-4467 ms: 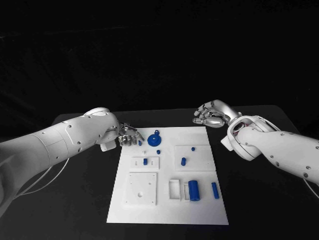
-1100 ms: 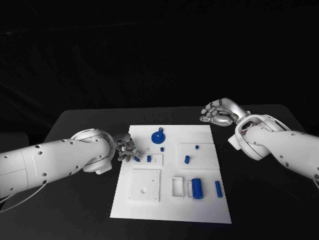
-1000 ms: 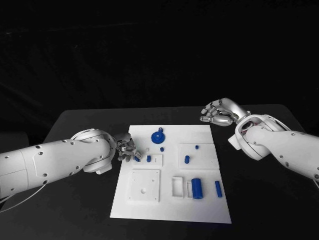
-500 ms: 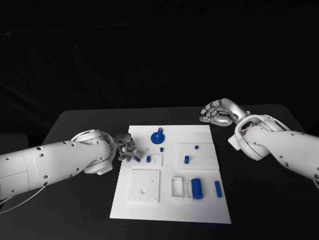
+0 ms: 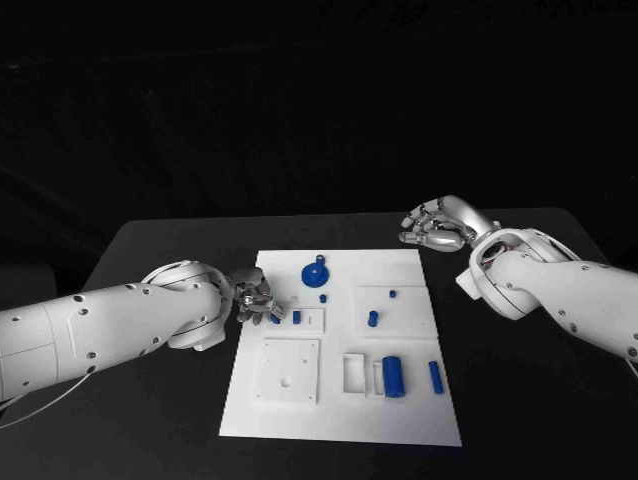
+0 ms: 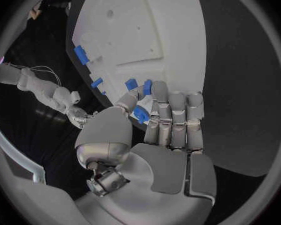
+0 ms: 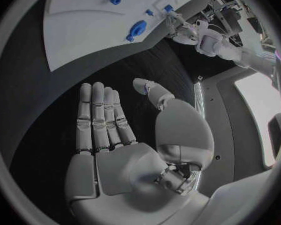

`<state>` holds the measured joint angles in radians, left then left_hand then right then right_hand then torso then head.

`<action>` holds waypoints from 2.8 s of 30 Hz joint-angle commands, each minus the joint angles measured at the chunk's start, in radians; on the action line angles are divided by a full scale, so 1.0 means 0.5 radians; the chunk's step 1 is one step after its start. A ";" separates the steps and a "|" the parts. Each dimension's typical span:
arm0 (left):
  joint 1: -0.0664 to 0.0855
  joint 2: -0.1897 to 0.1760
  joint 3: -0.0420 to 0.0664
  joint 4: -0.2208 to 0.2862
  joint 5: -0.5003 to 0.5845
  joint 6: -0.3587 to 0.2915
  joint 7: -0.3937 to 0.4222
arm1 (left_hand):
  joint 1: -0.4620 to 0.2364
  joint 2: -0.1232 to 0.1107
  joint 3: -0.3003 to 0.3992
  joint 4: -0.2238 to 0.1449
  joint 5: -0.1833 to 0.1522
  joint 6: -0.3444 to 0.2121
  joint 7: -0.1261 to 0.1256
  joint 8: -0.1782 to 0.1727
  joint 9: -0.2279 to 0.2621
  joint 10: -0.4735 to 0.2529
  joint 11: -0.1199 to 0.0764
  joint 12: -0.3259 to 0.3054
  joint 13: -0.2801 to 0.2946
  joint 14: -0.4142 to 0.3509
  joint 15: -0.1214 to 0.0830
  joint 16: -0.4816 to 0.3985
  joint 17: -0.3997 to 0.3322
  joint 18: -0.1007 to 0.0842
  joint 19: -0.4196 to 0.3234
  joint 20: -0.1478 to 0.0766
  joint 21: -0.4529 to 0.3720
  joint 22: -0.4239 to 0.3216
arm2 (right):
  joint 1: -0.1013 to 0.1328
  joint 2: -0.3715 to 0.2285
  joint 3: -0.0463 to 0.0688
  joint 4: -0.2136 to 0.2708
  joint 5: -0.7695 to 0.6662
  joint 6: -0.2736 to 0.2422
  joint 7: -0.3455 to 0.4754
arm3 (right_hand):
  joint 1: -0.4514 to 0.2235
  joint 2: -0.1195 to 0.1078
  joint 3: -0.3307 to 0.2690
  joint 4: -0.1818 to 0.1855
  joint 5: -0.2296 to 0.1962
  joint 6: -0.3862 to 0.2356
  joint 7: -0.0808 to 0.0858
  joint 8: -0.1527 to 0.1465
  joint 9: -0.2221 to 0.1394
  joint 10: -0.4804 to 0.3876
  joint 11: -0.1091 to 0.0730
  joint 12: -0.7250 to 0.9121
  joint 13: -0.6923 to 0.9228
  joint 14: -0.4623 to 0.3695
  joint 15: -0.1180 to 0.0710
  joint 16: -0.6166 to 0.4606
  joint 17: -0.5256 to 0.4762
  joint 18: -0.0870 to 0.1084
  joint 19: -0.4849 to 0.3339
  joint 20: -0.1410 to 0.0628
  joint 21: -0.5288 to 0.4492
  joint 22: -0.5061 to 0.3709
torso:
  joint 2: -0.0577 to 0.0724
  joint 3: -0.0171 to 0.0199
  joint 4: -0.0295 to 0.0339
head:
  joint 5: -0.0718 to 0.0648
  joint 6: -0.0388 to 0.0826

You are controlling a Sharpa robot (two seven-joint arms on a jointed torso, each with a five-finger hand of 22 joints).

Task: Assemble the parts on the task board

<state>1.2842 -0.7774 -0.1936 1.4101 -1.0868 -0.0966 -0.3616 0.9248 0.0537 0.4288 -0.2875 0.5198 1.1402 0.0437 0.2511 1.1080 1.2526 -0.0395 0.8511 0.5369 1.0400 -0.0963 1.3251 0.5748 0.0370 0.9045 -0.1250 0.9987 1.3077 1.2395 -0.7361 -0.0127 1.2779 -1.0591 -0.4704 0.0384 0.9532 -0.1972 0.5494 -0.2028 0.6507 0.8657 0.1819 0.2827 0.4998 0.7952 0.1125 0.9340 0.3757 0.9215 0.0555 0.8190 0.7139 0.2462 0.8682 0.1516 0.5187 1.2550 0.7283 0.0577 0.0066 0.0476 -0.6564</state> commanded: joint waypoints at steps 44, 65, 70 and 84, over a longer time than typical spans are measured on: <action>-0.019 0.013 -0.035 0.013 -0.046 -0.009 0.043 | -0.074 -0.120 0.017 0.090 -0.204 0.083 -0.044 -0.068 -0.129 0.150 -0.090 -0.023 0.000 0.121 -0.123 -0.007 0.001 0.020 0.037 -0.229 -0.002 0.028 | -0.001 -0.005 0.001 0.005 -0.007 0.023 0.015 | -0.004 0.011 -0.015 -0.002 0.012 -0.014 0.003 -0.011 -0.002 -0.016 -0.005 0.015 -0.007 -0.010 0.001 0.011 -0.005 0.031 0.005 0.004 -0.015 0.007 | 0.000 0.0002 0.000 | -0.006 -0.009; -0.019 0.011 -0.035 0.005 -0.046 -0.026 0.037 | -0.129 -0.218 0.021 0.161 -0.214 0.093 -0.045 -0.076 -0.168 0.157 -0.092 -0.030 0.003 0.125 -0.127 -0.010 0.006 0.021 0.044 -0.236 -0.007 0.030 | -0.001 -0.007 0.001 0.002 -0.007 0.022 0.016 | -0.005 0.011 -0.016 -0.001 0.013 -0.014 0.003 -0.011 -0.003 -0.016 -0.005 0.017 -0.010 -0.011 0.001 0.011 -0.006 0.031 0.006 0.004 -0.017 0.008 | 0.000 0.0001 0.000 | -0.012 -0.009; -0.019 0.010 -0.035 0.004 -0.048 -0.032 0.029 | -0.151 -0.250 0.024 0.195 -0.230 0.096 -0.047 -0.075 -0.177 0.160 -0.093 -0.030 0.005 0.127 -0.129 -0.010 0.008 0.022 0.047 -0.239 -0.009 0.030 | -0.001 -0.008 0.001 0.002 -0.007 0.022 0.016 | -0.006 0.011 -0.017 -0.001 0.014 -0.014 0.003 -0.011 -0.003 -0.016 -0.005 0.017 -0.010 -0.011 0.001 0.011 -0.006 0.031 0.006 0.004 -0.018 0.008 | 0.000 -0.0003 0.000 | -0.015 -0.009; -0.020 0.003 -0.034 0.005 -0.057 -0.047 0.010 | -0.186 -0.317 0.027 0.252 -0.243 0.103 -0.050 -0.067 -0.186 0.165 -0.096 -0.023 0.014 0.130 -0.135 -0.003 0.015 0.024 0.052 -0.245 -0.008 0.033 | -0.001 -0.007 0.001 0.001 -0.007 0.021 0.016 | -0.007 0.011 -0.017 -0.001 0.015 -0.015 0.003 -0.011 -0.003 -0.017 -0.005 0.018 -0.012 -0.011 0.001 0.012 -0.007 0.031 0.006 0.004 -0.019 0.010 | 0.000 -0.0007 0.000 | -0.017 -0.008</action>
<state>1.2778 -0.7774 -0.2087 1.4091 -1.1133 -0.1248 -0.3527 0.8320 -0.0970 0.4441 -0.1674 0.4034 1.1863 0.0192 0.2170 1.0163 1.3333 -0.0951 0.8395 0.5424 1.1037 -0.1566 1.3250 0.5812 0.0382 0.9243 -0.1269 0.9987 1.3075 1.2395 -0.7396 -0.0128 1.2774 -1.0591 -0.4697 0.0382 0.9532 -0.1972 0.5467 -0.2055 0.6545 0.8657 0.1818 0.2827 0.4999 0.7917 0.1089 0.9369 0.3709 0.9214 0.0555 0.8190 0.7117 0.2462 0.8682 0.1516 0.5147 1.2587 0.7282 0.0572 0.0068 0.0393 -0.6598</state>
